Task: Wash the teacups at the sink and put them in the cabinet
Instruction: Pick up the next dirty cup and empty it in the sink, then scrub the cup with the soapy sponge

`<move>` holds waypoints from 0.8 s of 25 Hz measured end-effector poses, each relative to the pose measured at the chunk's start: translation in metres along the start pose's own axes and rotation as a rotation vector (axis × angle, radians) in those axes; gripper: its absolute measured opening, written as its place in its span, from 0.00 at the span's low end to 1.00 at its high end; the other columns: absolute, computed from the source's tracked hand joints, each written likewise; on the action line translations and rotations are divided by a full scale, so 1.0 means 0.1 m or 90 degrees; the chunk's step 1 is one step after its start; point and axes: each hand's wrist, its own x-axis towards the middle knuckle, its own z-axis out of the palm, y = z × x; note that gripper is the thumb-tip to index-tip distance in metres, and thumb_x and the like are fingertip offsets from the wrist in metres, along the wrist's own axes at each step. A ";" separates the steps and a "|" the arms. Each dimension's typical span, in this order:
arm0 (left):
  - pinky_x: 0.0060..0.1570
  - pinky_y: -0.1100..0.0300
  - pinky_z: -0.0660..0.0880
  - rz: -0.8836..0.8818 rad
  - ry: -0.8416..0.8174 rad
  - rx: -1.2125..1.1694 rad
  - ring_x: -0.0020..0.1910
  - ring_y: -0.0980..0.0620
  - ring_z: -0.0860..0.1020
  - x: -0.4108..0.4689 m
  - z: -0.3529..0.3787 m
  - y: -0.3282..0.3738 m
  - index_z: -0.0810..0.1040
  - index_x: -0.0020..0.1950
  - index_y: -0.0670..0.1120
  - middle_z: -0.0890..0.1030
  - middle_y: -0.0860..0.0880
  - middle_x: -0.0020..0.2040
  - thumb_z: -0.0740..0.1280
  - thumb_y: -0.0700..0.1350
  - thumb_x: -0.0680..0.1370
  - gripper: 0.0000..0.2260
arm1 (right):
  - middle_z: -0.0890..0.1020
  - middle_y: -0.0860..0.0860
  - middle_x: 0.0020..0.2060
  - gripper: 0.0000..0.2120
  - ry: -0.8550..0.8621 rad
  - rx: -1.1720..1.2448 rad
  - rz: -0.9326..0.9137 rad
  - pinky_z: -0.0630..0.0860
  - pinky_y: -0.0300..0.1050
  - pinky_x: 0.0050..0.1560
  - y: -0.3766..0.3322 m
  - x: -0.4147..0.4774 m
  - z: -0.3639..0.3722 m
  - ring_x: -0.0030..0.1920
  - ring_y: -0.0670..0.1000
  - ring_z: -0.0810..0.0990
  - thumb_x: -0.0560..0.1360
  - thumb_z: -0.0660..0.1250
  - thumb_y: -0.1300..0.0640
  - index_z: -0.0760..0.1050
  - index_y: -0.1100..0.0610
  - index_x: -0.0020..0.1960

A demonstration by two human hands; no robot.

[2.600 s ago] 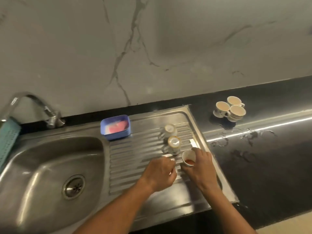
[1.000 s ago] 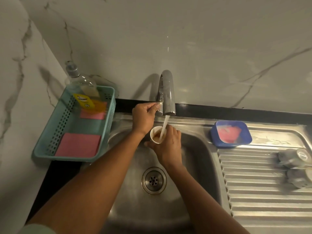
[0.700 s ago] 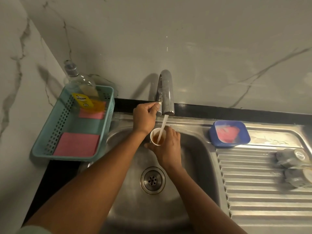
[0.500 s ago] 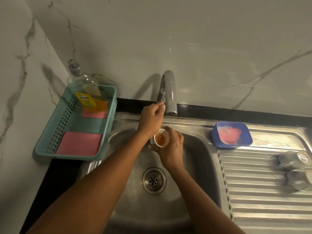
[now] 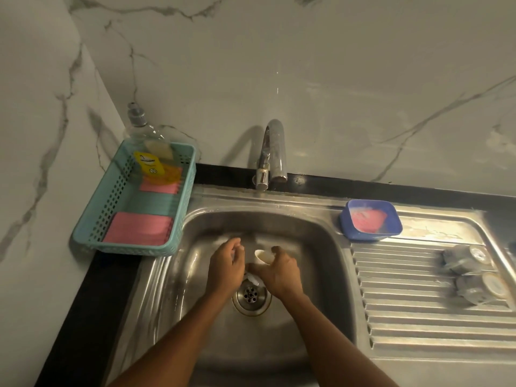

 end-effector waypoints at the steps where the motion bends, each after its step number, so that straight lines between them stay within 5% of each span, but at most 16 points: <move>1: 0.60 0.53 0.76 -0.019 -0.009 -0.008 0.59 0.46 0.80 -0.07 0.00 -0.05 0.78 0.68 0.42 0.83 0.45 0.60 0.64 0.44 0.83 0.15 | 0.80 0.53 0.54 0.38 -0.037 0.033 0.052 0.73 0.43 0.48 -0.04 -0.04 -0.01 0.54 0.54 0.80 0.66 0.78 0.38 0.69 0.56 0.68; 5: 0.60 0.54 0.78 -0.043 -0.056 -0.057 0.58 0.52 0.80 -0.37 -0.01 -0.05 0.75 0.70 0.48 0.81 0.50 0.59 0.66 0.55 0.81 0.20 | 0.82 0.53 0.38 0.28 -0.207 0.293 0.232 0.73 0.42 0.37 -0.04 -0.11 -0.02 0.36 0.52 0.80 0.62 0.71 0.35 0.81 0.58 0.49; 8: 0.56 0.57 0.79 -0.019 -0.095 -0.089 0.55 0.58 0.81 -0.54 0.00 -0.02 0.76 0.66 0.55 0.83 0.56 0.56 0.68 0.66 0.73 0.25 | 0.81 0.50 0.32 0.20 -0.318 0.425 0.306 0.71 0.36 0.30 -0.09 -0.19 -0.08 0.31 0.48 0.78 0.74 0.64 0.38 0.81 0.55 0.40; 11: 0.51 0.61 0.79 0.016 -0.084 -0.092 0.50 0.61 0.82 -0.66 0.10 0.08 0.77 0.58 0.58 0.84 0.58 0.50 0.75 0.60 0.72 0.18 | 0.83 0.49 0.33 0.22 -0.358 0.482 0.309 0.70 0.36 0.27 -0.01 -0.30 -0.22 0.28 0.46 0.77 0.78 0.61 0.37 0.80 0.54 0.43; 14: 0.45 0.63 0.79 0.069 -0.073 -0.069 0.45 0.62 0.83 -0.66 0.14 0.22 0.79 0.54 0.55 0.85 0.60 0.46 0.77 0.54 0.73 0.13 | 0.86 0.54 0.40 0.34 -0.363 0.475 0.265 0.80 0.42 0.36 0.12 -0.36 -0.37 0.37 0.50 0.84 0.79 0.51 0.29 0.81 0.56 0.50; 16: 0.42 0.63 0.78 0.082 -0.041 -0.070 0.43 0.61 0.83 -0.63 0.17 0.33 0.81 0.51 0.53 0.85 0.59 0.43 0.76 0.55 0.74 0.10 | 0.85 0.58 0.45 0.36 -0.272 0.347 0.185 0.82 0.47 0.40 0.19 -0.33 -0.56 0.43 0.55 0.85 0.78 0.49 0.28 0.79 0.57 0.52; 20: 0.44 0.58 0.80 0.058 -0.023 -0.115 0.43 0.59 0.83 -0.52 0.28 0.48 0.82 0.48 0.54 0.85 0.58 0.43 0.76 0.56 0.73 0.09 | 0.84 0.57 0.50 0.15 0.199 0.060 -0.024 0.74 0.43 0.45 0.27 0.10 -1.42 0.44 0.51 0.81 0.81 0.63 0.48 0.81 0.58 0.54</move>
